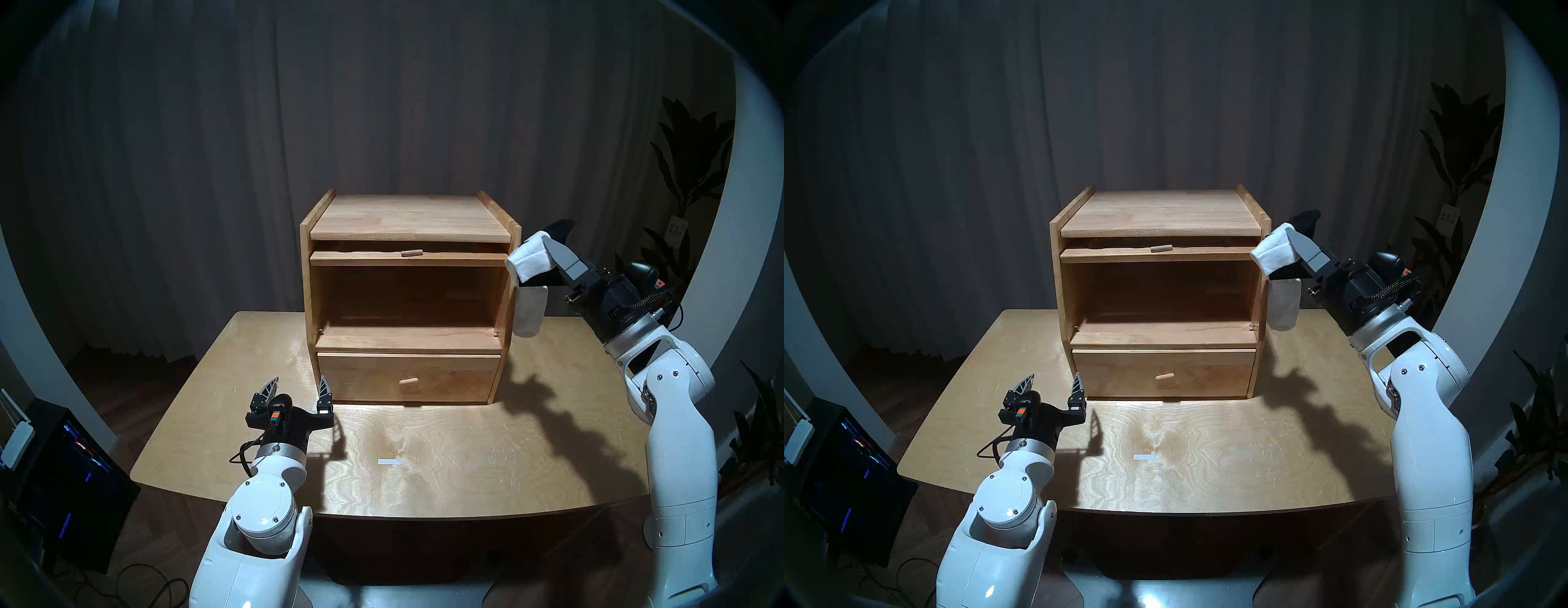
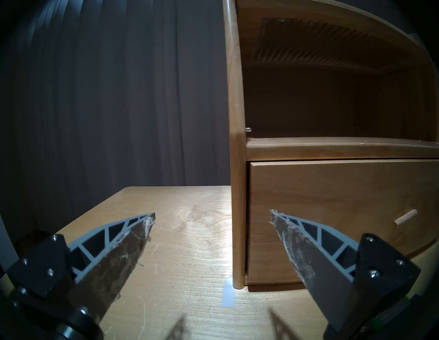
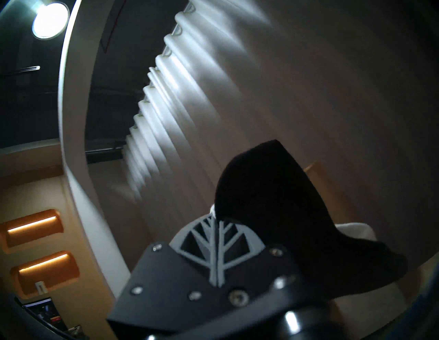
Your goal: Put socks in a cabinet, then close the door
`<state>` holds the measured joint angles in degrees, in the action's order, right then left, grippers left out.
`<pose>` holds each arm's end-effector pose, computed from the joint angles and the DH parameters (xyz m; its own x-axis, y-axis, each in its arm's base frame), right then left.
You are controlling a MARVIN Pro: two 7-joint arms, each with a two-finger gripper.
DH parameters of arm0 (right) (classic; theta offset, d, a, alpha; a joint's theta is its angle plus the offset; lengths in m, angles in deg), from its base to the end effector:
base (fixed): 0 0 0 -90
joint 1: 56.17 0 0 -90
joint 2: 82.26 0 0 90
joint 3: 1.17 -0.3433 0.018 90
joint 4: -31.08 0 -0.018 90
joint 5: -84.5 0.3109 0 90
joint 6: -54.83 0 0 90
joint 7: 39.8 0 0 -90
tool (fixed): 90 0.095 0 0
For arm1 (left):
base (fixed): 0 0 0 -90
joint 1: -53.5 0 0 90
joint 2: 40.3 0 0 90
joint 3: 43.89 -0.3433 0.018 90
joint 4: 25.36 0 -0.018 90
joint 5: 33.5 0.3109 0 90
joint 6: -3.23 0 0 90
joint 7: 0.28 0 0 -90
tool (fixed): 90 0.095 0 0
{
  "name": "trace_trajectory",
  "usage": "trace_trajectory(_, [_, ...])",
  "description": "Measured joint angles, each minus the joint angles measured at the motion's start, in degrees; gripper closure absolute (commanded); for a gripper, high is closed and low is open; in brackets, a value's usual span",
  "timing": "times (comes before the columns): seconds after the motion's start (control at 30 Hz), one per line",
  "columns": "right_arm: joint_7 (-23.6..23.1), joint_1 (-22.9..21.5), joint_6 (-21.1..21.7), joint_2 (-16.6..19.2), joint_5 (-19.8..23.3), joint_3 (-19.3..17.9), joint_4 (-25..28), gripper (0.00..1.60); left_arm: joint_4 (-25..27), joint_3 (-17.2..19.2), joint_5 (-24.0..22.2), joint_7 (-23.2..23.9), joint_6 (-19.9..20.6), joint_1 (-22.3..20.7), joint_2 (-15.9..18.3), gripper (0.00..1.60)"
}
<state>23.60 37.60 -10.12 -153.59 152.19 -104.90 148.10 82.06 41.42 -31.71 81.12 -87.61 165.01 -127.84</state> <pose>0.3515 -0.0868 -0.1633 0.0650 -0.6614 0.7472 0.6762 -0.5215 -0.5204 0.2931 -0.0091 -0.3715 0.0549 -0.0463 0.9974 0.0557 -0.9972 -0.0493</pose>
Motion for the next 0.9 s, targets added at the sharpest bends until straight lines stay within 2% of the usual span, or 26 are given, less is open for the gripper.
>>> trace_trajectory(0.13, [-2.05,2.04,-0.29,-0.38,-0.59,2.08,3.09,1.6,0.36,-0.41,0.0,-0.03,-0.35,0.31,-0.11,0.0])
trace_trajectory(0.23, [-3.18,3.2,-1.38,-0.61,-2.67,4.08,5.15,1.6,0.52,-0.52,0.0,-0.14,-0.56,0.57,-0.17,0.0])
trace_trajectory(0.47, [-3.54,6.47,-4.92,-1.46,-10.31,10.49,10.41,1.6,1.22,0.21,-0.03,-0.97,-1.31,1.76,-0.24,0.0])
trace_trajectory(0.67, [0.47,7.35,-10.26,-3.08,-19.42,16.25,13.43,1.6,1.68,1.38,-0.07,-1.86,-2.16,3.03,-0.22,0.0])
trace_trajectory(0.9, [6.88,4.2,-16.7,-5.84,-30.23,21.28,11.12,1.6,1.74,2.39,-0.17,-2.63,-2.84,4.17,-0.22,0.0])
